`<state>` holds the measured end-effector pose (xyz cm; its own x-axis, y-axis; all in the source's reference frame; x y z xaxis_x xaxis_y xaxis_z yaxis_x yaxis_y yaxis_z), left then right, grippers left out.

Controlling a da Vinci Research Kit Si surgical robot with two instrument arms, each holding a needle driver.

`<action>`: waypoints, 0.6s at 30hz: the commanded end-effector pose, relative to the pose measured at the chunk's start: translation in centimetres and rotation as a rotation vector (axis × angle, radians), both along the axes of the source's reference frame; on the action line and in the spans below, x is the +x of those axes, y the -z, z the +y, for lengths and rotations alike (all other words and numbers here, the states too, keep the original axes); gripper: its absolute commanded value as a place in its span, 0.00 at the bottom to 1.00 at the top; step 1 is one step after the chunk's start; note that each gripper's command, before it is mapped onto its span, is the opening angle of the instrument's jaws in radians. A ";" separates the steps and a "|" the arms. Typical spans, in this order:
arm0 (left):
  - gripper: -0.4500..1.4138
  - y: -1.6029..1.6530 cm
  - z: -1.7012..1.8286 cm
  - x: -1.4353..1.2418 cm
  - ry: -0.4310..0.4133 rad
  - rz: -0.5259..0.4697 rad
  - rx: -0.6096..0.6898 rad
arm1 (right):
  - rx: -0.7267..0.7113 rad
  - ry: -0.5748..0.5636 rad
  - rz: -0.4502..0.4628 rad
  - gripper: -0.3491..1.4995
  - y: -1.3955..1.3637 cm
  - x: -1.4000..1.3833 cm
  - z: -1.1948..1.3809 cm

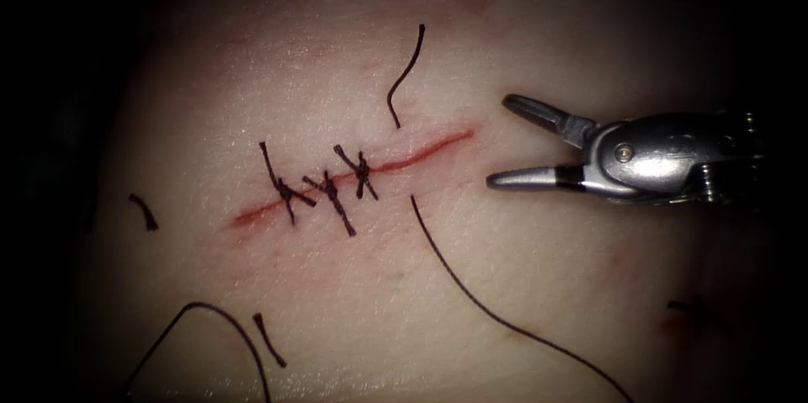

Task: Wound Closure

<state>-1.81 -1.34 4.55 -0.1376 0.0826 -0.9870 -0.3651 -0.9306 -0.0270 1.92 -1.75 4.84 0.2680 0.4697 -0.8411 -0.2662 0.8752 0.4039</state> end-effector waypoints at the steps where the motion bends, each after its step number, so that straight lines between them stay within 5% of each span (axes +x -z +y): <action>1: 0.00 -0.06 0.00 -0.05 0.003 -0.001 0.003 | 0.046 -0.011 0.008 0.84 -0.05 0.21 -0.06; 14: 0.00 -0.53 0.49 0.04 0.070 0.059 0.034 | 0.051 -0.036 0.040 0.86 -0.09 0.26 0.04; 17: 0.32 -0.71 0.51 0.05 0.134 0.061 0.112 | 0.049 -0.040 0.047 0.86 -0.09 0.24 0.03; 18: 0.60 -0.81 0.53 0.06 0.191 0.057 0.186 | 0.046 -0.041 0.052 0.86 -0.09 0.22 0.01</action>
<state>-1.70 -0.78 5.33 -0.1526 0.3111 -0.9381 -0.5535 -0.8132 -0.1796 2.08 -1.68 4.88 0.1986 0.5178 -0.8321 -0.2835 0.8431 0.4570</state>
